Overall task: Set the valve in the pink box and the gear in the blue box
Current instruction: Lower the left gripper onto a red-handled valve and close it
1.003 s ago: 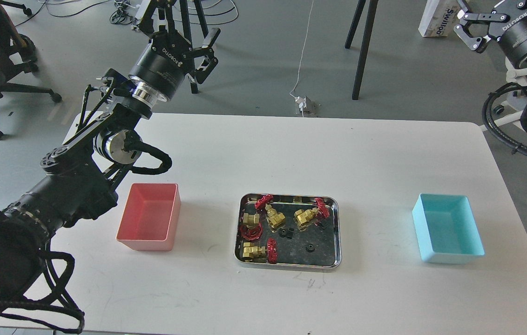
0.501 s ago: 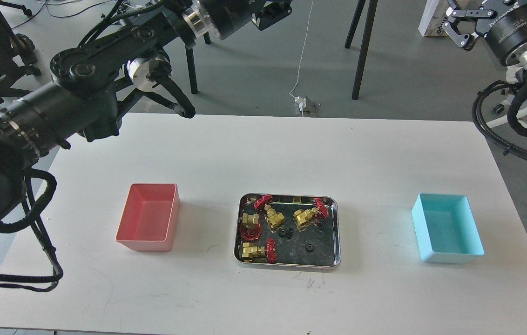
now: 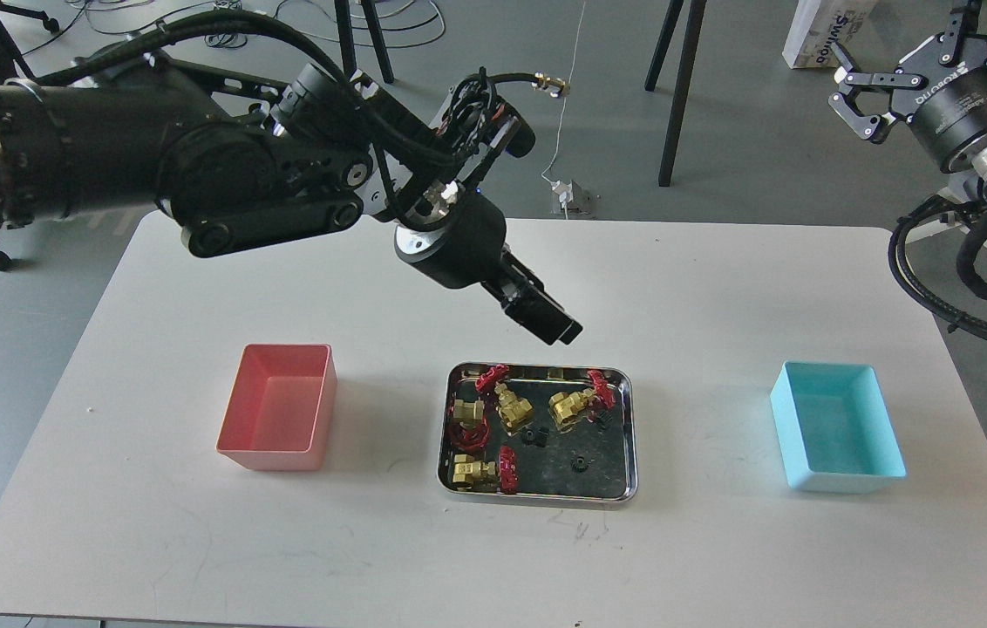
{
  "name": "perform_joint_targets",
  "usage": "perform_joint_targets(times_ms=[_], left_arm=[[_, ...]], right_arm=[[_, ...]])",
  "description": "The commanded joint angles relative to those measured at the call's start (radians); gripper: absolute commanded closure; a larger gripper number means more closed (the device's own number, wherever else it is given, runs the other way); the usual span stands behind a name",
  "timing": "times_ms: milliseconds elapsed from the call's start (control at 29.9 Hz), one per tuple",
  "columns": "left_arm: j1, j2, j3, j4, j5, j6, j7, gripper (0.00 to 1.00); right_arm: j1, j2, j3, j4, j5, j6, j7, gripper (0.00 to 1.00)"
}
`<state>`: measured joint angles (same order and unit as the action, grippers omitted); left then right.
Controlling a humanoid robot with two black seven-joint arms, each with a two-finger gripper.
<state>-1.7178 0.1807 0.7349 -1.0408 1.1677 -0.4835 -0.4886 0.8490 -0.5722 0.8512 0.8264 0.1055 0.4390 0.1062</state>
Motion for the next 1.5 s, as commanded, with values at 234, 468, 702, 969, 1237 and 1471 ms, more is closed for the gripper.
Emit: perform_joint_targets(times_ms=[234,468,702,969,1237,1471], left_arm=[[0.207,0.040,0.080,0.039,0.038,0.220,0.000,0.01],[0.251,0.039,0.078,0.039,0.040,0.235,0.000,0.01],[0.325,-0.004,0.075,0.119,0.040,0.270,0.000,0.02],[0.362,-0.036,0.075,0.168,0.040,0.278,0.000,0.02],[0.409,-0.049,0.074,0.211,0.040,0.279,0.000,0.11],[0.415,-0.052,0.074,0.223,0.040,0.301,0.000,0.28]], right_arm=[[0.223,0.052,-0.046,-0.016,-0.001,-0.154,-0.129,0.00],[0.200,0.066,-0.052,-0.021,-0.003,-0.161,-0.129,0.00],[0.160,0.064,-0.052,-0.020,-0.001,-0.161,-0.131,0.00],[0.153,0.063,-0.052,-0.020,-0.001,-0.164,-0.131,0.00],[0.130,0.064,-0.052,-0.018,-0.001,-0.166,-0.131,0.00],[0.117,0.064,-0.052,-0.020,-0.001,-0.166,-0.129,0.00]])
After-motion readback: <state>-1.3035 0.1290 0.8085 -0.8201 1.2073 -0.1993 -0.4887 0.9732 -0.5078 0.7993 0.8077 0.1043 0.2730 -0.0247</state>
